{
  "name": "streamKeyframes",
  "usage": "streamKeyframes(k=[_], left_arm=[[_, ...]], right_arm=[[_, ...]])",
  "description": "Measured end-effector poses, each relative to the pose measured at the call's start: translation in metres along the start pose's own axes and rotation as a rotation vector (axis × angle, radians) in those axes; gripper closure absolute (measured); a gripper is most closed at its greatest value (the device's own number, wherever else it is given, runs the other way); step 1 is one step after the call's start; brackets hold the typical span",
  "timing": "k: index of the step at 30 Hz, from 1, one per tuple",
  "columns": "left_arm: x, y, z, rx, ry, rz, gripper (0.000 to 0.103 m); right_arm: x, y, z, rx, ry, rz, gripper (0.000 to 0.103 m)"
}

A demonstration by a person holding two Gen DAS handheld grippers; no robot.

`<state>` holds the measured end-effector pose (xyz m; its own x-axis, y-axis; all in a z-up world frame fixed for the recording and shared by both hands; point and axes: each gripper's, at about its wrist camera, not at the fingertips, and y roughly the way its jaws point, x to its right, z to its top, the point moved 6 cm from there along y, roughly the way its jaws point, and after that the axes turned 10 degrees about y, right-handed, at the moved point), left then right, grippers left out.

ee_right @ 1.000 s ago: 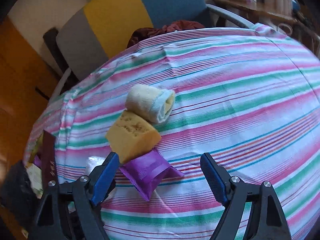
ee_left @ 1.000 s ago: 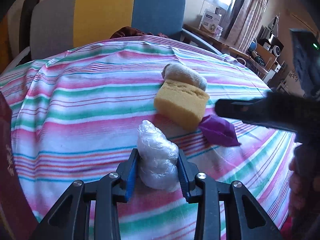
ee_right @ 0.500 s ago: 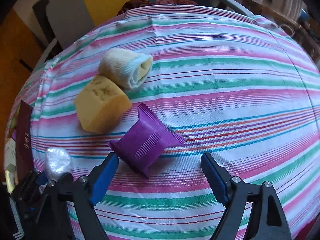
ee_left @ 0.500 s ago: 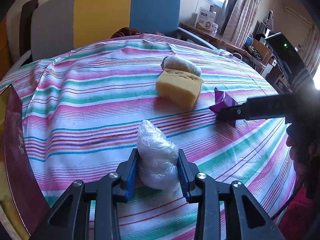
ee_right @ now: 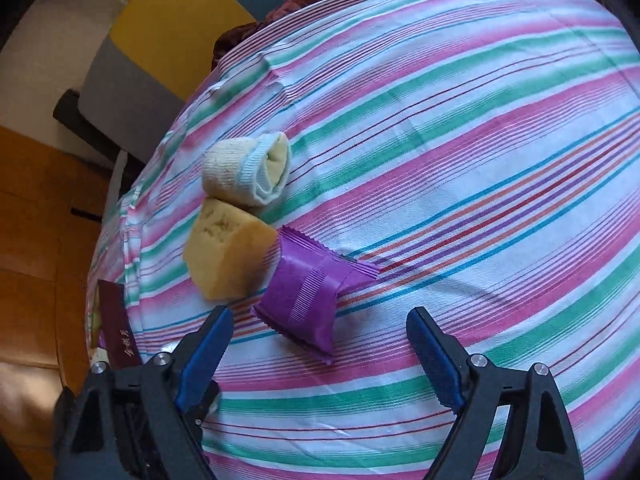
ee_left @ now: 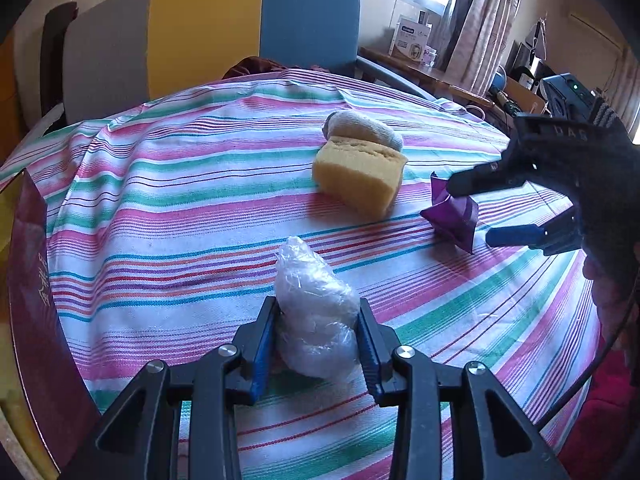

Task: Organize objects
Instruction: 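Grasp the purple snack packet with the right tool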

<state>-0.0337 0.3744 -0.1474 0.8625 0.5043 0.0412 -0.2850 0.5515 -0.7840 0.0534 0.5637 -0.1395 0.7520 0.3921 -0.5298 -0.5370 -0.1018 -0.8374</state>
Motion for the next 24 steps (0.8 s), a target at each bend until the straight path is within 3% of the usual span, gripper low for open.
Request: streamKeyframes(k=[3,5,8,9,19,24], left_arm=[[0.001,0.000,0.000,0.002,0.000,0.006,0.065],[0.001,0.000,-0.001,0.004,0.001,0.006,0.065],[0.001,0.000,-0.001,0.006,-0.002,0.004,0.065],[0.001,0.000,-0.001,0.008,-0.003,0.003,0.065],[0.001,0.000,-0.001,0.008,0.003,0.006,0.067],[0.001,-0.003,-0.001,-0.014,0.017,0.024,0.070]], right_arm=[[-0.007,0.002,0.004,0.043,-0.010,0.002,0.017],[-0.014,0.005,0.004,0.052,-0.044,-0.004,0.024],[-0.021,0.015,-0.001,0.062,-0.172,-0.117,0.048],[-0.023,0.015,-0.001,0.090,-0.216,-0.165,0.066],[-0.023,0.015,-0.010,0.115,-0.348,-0.264,0.069],[-0.023,0.018,-0.008,0.112,-0.367,-0.273,0.068]])
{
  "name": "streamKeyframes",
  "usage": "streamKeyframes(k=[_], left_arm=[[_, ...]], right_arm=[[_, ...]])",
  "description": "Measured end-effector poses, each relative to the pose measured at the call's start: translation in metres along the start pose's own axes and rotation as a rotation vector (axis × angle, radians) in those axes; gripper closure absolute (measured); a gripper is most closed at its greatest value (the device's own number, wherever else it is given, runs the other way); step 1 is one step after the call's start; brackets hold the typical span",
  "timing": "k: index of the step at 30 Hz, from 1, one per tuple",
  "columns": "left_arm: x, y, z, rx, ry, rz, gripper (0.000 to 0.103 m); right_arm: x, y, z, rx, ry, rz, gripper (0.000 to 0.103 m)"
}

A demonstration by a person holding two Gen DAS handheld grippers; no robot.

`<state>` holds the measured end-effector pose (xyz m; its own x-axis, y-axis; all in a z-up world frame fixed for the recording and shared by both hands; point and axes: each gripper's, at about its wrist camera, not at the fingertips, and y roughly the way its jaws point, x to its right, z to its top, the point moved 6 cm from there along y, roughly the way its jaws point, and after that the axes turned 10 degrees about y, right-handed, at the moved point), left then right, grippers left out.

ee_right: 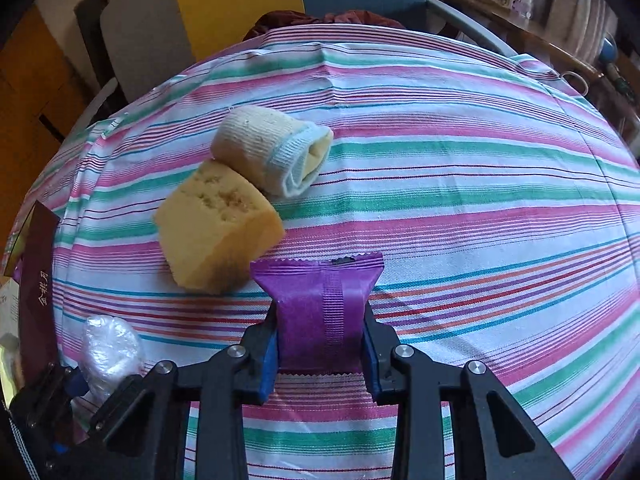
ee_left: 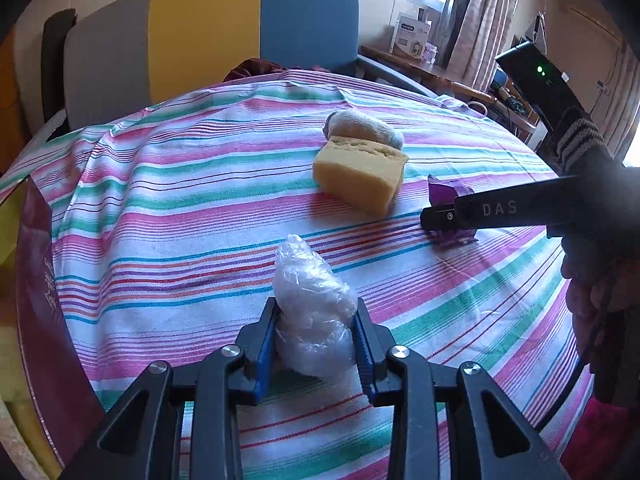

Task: Organize objects
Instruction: 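Grasp the purple snack packet with the right tool, then carry the plastic-wrapped bundle into the gold tray and release it with the left tool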

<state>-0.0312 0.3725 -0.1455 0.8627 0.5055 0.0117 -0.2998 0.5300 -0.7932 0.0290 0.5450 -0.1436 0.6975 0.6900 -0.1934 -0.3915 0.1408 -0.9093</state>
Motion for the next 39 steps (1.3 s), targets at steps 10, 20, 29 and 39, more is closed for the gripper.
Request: streamKeyframes(k=[10,20,29,39], left_arm=[[0.000,-0.056,0.009,0.065,-0.003,0.048,0.070],[-0.019,-0.128,0.020,0.177,-0.031,0.117,0.069],[-0.055,-0.151,0.010,0.198,-0.106,0.167,0.069],[-0.125,-0.135,-0.017,0.094,-0.309,0.079,0.069]], right_arm=[[-0.004,0.001,-0.003,0.008,-0.046,-0.010,0.068],[-0.010,0.001,-0.006,0.037,-0.109,-0.049,0.068],[-0.012,0.000,-0.008,0.059,-0.137,-0.072,0.068],[-0.013,0.001,-0.008,0.063,-0.141,-0.080,0.068]])
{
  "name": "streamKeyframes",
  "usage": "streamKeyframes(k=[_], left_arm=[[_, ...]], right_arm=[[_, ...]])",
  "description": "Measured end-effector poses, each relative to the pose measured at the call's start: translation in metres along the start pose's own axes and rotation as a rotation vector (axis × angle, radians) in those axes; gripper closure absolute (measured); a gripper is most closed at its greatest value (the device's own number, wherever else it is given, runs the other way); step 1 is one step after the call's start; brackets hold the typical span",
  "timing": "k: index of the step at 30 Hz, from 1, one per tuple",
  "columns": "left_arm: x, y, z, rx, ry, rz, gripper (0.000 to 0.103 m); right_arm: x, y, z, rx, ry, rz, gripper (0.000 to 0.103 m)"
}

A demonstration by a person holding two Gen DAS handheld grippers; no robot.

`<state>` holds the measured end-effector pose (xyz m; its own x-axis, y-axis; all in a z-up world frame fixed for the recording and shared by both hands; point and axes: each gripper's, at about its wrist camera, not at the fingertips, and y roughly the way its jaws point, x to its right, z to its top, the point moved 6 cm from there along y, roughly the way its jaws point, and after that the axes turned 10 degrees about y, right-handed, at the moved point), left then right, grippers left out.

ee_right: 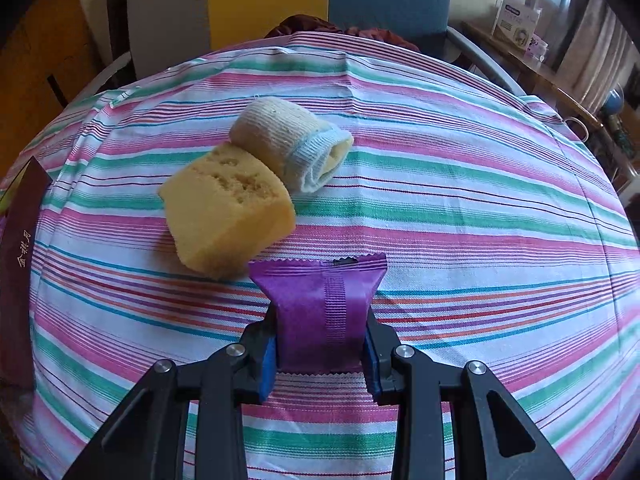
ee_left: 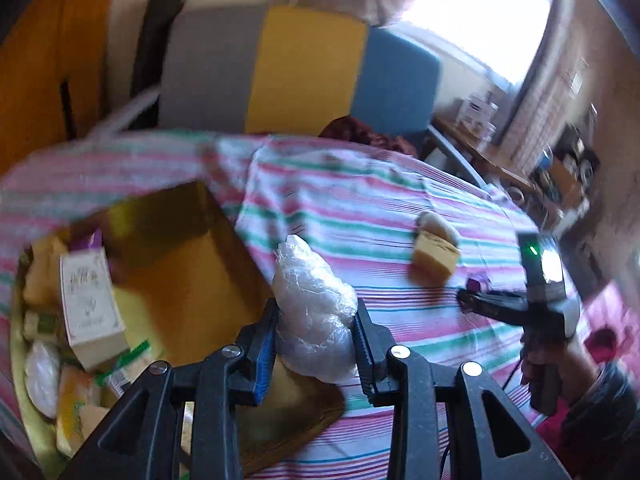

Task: Organize objects
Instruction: 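Carry the plastic-wrapped bundle into the gold tray and release it with the left tool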

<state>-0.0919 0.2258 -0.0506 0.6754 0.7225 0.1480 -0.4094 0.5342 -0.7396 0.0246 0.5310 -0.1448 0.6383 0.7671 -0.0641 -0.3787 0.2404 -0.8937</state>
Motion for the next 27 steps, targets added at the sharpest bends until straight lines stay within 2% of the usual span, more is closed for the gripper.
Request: streamKeyframes(k=[4,8,12,18,22,23,24,27], left_arm=[[-0.048,0.006,0.003,-0.026,-0.104,0.003,0.069],[-0.097,0.017,0.010,-0.044,-0.172,0.056,0.069],[-0.129,0.038,0.017,-0.086,-0.228,0.061,0.069],[-0.147,0.072,0.026,-0.148,-0.234,0.085,0.068],[-0.164,0.093,0.022,-0.210,-0.253,0.162,0.064],[-0.168,0.094,0.023,-0.214,-0.240,0.204,0.063],[-0.171,0.093,0.024,-0.214,-0.245,0.212,0.063],[-0.174,0.087,0.025,-0.203,-0.265,0.200,0.061]], right_arm=[[-0.001,0.001,0.001,0.000,-0.008,-0.006,0.068],[0.000,0.002,0.002,-0.004,-0.014,-0.009,0.068],[0.000,0.002,0.002,-0.008,-0.021,-0.012,0.068],[-0.001,0.002,0.002,-0.013,-0.025,-0.013,0.068],[-0.002,0.001,0.001,-0.016,-0.024,-0.011,0.068],[-0.002,0.000,0.000,-0.016,-0.024,-0.011,0.068],[-0.002,0.000,0.000,-0.016,-0.023,-0.011,0.068],[-0.003,0.000,0.000,-0.016,-0.024,-0.011,0.068]])
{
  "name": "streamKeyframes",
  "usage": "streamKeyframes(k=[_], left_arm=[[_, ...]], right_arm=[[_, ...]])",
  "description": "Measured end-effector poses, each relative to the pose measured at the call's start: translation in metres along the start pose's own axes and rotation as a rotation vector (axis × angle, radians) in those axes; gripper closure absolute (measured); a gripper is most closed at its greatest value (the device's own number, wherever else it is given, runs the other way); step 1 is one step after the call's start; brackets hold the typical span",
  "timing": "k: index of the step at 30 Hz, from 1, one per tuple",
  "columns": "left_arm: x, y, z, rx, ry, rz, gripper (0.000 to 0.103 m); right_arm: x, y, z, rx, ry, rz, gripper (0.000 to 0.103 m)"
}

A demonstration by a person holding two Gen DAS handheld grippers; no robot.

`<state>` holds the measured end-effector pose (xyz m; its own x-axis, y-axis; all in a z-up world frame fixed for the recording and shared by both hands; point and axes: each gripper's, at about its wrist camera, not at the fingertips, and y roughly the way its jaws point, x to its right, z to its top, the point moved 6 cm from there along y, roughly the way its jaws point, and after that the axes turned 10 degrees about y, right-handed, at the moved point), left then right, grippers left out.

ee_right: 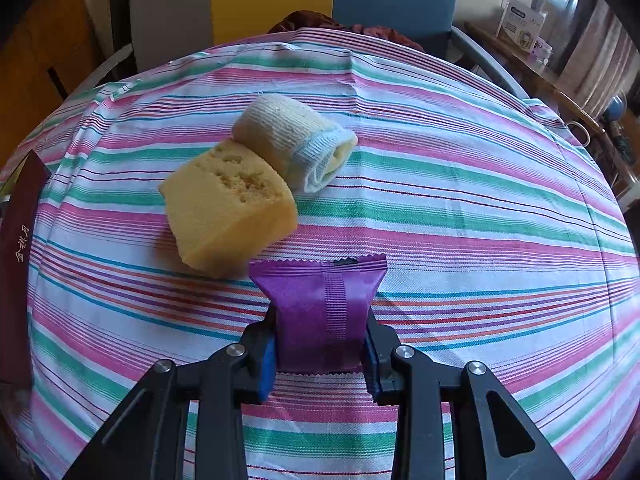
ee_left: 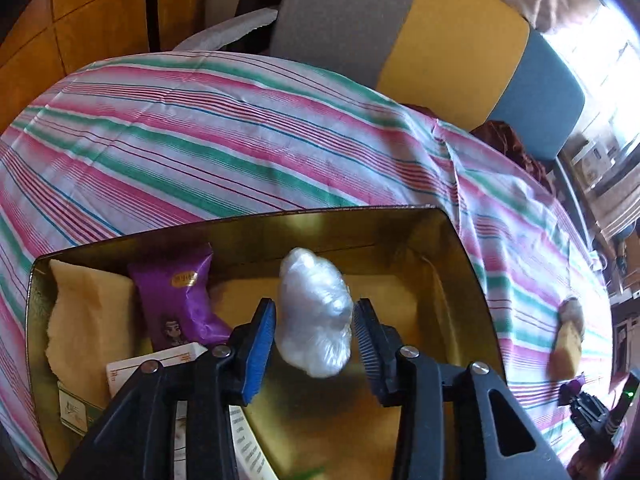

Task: Organize objects
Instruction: 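Carry the plastic-wrapped bundle into the gold tray and release it with the left tool, then carry the purple packet into the gold tray and release it with the right tool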

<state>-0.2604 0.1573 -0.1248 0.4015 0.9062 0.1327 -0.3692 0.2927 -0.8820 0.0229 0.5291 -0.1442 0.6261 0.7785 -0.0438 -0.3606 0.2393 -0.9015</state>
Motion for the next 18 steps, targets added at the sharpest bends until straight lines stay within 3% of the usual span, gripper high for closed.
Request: streamKeyframes(k=[5,11,18], left_arm=[[-0.004,-0.023,-0.006,0.044,-0.003,0.006,0.061],[0.016,-0.076,-0.027,0.171,0.109,0.059,0.061],[0.041,-0.117,-0.078,0.243,0.187,0.062,0.061]], right_arm=[[0.000,-0.001,-0.001,0.001,0.001,0.000,0.068],[-0.001,-0.001,-0.001,0.007,-0.003,-0.006,0.068],[-0.001,-0.001,-0.002,0.013,-0.008,-0.013,0.069]])
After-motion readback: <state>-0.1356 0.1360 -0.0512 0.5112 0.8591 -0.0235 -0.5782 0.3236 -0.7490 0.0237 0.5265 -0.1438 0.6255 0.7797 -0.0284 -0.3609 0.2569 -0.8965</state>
